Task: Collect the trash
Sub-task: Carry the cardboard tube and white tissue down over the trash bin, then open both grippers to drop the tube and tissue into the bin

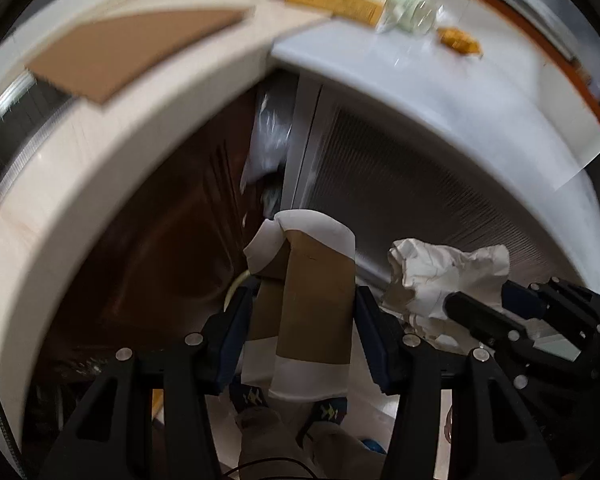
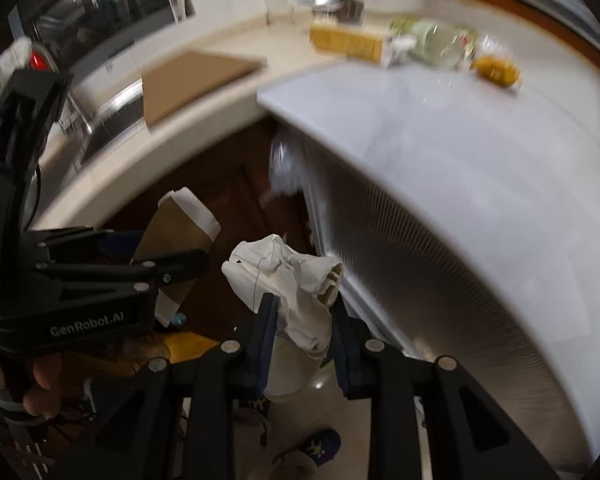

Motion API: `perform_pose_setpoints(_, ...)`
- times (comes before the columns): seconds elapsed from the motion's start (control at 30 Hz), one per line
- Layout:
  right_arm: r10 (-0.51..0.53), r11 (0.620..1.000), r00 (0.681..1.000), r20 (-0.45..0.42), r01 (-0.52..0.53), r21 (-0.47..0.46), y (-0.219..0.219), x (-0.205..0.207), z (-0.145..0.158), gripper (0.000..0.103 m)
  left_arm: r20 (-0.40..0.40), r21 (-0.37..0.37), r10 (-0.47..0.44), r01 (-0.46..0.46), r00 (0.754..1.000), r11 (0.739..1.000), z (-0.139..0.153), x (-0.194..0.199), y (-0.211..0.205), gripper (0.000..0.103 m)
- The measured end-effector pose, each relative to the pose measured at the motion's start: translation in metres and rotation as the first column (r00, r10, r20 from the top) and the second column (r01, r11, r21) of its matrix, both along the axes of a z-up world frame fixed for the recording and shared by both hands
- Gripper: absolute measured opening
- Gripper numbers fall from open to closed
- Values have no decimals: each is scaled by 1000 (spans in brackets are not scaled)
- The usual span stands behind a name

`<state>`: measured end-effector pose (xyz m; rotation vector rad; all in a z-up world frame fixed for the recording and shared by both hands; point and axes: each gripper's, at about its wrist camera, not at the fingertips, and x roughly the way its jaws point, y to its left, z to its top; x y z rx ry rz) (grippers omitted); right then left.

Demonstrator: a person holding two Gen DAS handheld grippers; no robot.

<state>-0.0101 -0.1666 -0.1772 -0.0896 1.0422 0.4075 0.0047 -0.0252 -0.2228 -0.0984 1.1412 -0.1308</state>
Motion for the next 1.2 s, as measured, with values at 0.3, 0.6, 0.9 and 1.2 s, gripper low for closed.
perform_pose_setpoints(0.3, -77, 996, 988, -134, 70, -52, 12, 8, -114, 26, -102, 20, -19, 21, 995, 1000, -106, 19, 5, 51)
perform_pose_setpoints(0.6, -147, 988, 967, -207, 134, -77, 11, 31, -203, 26, -157, 0, -44, 44, 987, 999, -201, 64, 0, 51)
perform_pose_setpoints(0.9, -188, 981, 951, -245, 172, -86, 16, 56, -270, 27, -207, 36, -119, 129, 971, 991, -264, 84, 6, 67)
perform_pose_setpoints(1.2, -209, 978, 930, -301, 193, -82, 21, 61, -299, 28, -216, 78, -105, 124, 971, 989, -272, 83, 15, 86)
